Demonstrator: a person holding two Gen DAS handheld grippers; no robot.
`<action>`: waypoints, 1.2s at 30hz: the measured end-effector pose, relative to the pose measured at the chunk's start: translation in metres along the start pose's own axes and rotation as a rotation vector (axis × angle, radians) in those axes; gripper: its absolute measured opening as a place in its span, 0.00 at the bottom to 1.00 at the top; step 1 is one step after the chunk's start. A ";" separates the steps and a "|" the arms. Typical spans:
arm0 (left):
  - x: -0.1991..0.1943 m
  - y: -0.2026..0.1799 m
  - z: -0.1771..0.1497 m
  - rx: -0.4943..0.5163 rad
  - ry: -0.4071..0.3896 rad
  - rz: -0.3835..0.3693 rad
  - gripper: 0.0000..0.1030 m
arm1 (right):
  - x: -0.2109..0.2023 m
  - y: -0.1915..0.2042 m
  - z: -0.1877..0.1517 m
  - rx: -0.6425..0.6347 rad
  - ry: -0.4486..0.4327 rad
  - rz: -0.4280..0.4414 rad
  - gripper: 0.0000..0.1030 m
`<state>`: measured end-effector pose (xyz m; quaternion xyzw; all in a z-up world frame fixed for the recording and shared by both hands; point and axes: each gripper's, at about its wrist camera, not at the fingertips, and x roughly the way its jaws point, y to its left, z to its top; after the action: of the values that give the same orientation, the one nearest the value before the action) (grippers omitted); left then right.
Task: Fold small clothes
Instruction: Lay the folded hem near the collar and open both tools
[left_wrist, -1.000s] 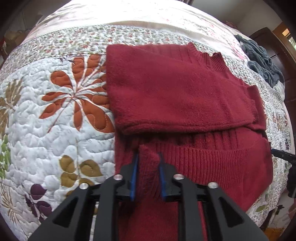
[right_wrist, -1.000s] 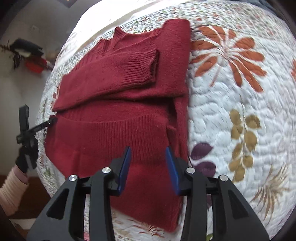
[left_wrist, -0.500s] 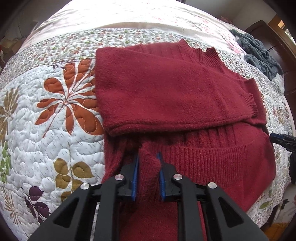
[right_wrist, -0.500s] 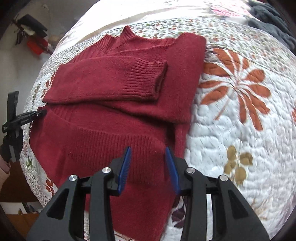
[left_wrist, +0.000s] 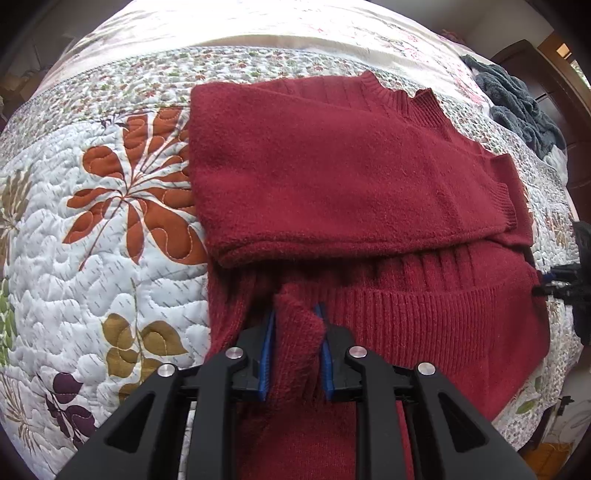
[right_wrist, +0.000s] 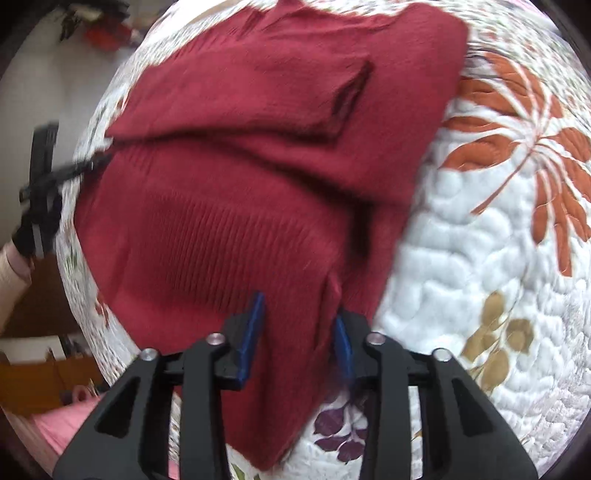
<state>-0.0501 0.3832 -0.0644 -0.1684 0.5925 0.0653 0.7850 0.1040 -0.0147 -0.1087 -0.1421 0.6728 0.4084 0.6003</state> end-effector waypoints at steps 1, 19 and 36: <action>-0.001 -0.002 -0.001 0.006 -0.004 0.012 0.16 | 0.001 0.001 -0.002 0.012 -0.008 -0.002 0.21; -0.098 -0.024 0.009 -0.026 -0.275 0.001 0.06 | -0.092 0.009 -0.011 0.229 -0.358 0.175 0.05; -0.072 -0.008 0.155 -0.106 -0.403 -0.017 0.06 | -0.128 -0.037 0.124 0.240 -0.452 0.000 0.05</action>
<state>0.0727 0.4356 0.0428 -0.1978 0.4177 0.1221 0.8783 0.2456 0.0133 0.0018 0.0250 0.5653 0.3470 0.7479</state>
